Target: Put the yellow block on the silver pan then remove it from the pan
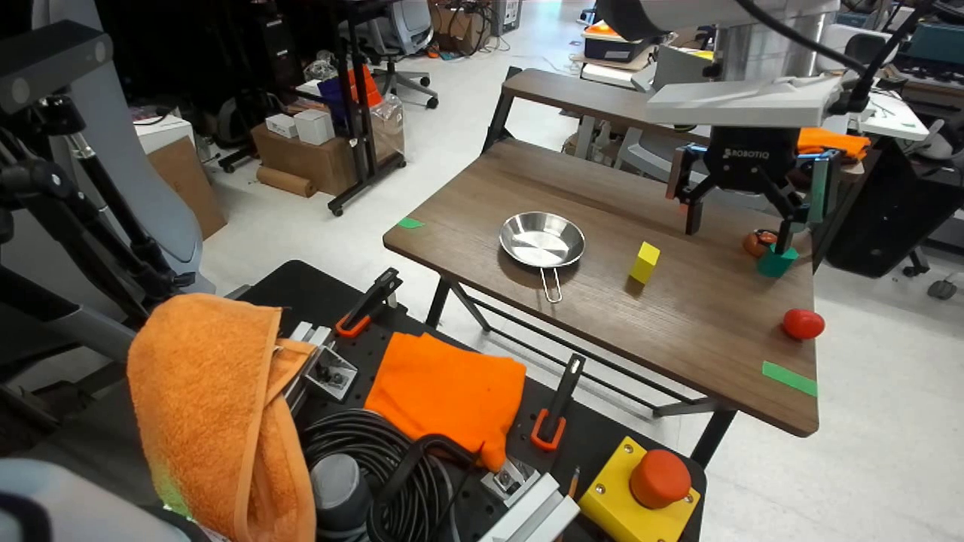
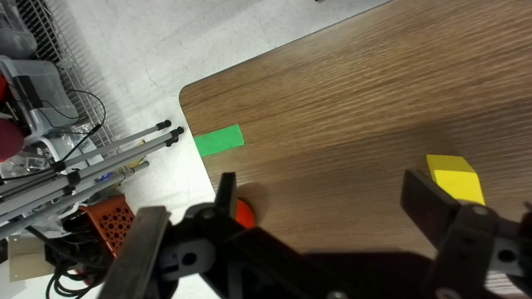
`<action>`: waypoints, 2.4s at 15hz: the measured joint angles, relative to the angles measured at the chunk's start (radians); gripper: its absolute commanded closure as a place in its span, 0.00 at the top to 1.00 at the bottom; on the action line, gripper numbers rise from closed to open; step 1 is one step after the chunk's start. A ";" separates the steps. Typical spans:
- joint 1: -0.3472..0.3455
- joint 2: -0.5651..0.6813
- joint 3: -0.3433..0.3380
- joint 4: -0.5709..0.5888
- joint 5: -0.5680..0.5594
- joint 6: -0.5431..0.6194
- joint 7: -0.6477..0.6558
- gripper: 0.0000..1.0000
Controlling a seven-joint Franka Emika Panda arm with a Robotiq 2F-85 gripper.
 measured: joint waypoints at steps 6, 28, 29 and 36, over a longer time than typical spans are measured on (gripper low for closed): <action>0.002 0.019 0.014 0.046 0.168 0.000 -0.027 1.00; 0.030 0.155 0.044 0.053 0.228 0.195 -0.165 1.00; 0.024 0.155 0.054 0.052 0.242 0.197 -0.192 1.00; -0.031 0.166 0.091 0.019 0.321 0.194 -0.327 1.00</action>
